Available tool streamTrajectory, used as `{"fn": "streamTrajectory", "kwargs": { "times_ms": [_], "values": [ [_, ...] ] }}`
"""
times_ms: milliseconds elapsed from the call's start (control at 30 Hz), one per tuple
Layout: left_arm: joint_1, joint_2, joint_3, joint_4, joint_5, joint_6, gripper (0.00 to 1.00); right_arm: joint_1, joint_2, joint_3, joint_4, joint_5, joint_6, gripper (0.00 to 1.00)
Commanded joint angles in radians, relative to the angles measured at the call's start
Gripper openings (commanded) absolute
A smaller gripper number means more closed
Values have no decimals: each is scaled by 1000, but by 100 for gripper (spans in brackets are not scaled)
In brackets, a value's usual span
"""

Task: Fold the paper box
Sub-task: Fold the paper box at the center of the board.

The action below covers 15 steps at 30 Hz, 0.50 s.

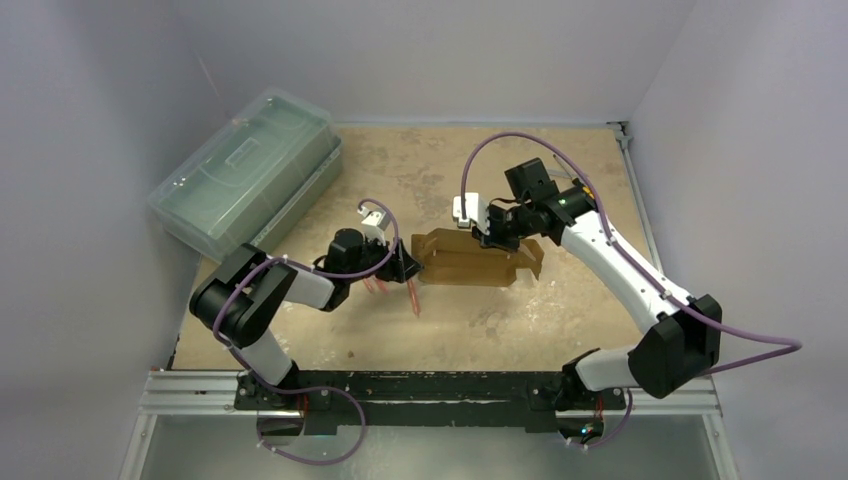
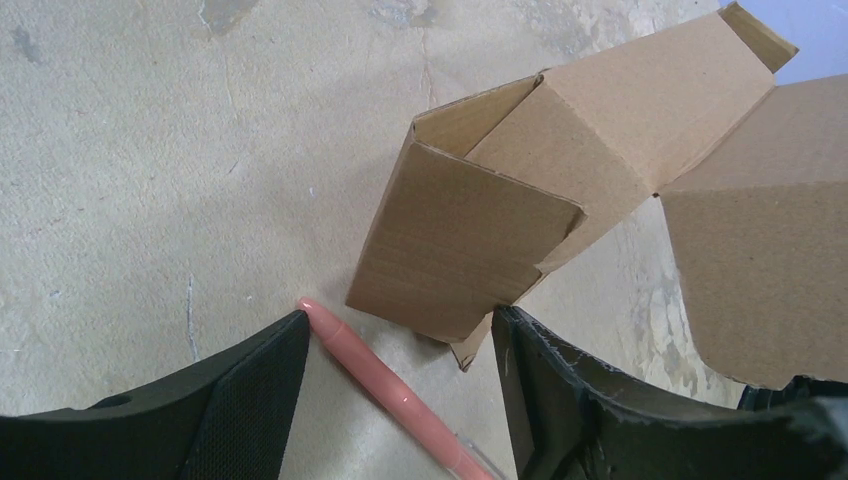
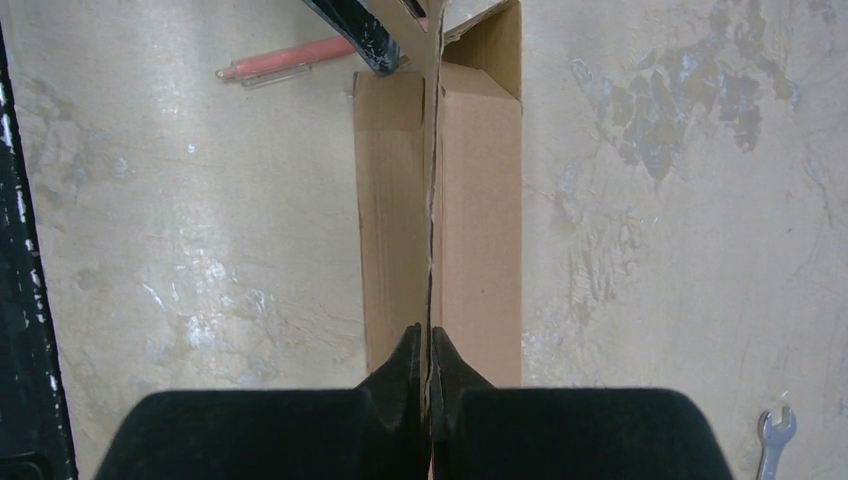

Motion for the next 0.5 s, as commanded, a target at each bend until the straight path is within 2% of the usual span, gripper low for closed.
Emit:
{"fn": "streamTrajectory", "kwargs": {
  "times_ms": [0,200,467],
  "values": [
    [-4,-21,9,67,37,7,68,3,10,35,-19,-21,55,0],
    [-1,-67,-33,117,68,-8,74,4,23,32,12,9,92,0],
    [2,-146,-76,89,13,4,76,4,23,29,43,21,127,0]
  ]
}}
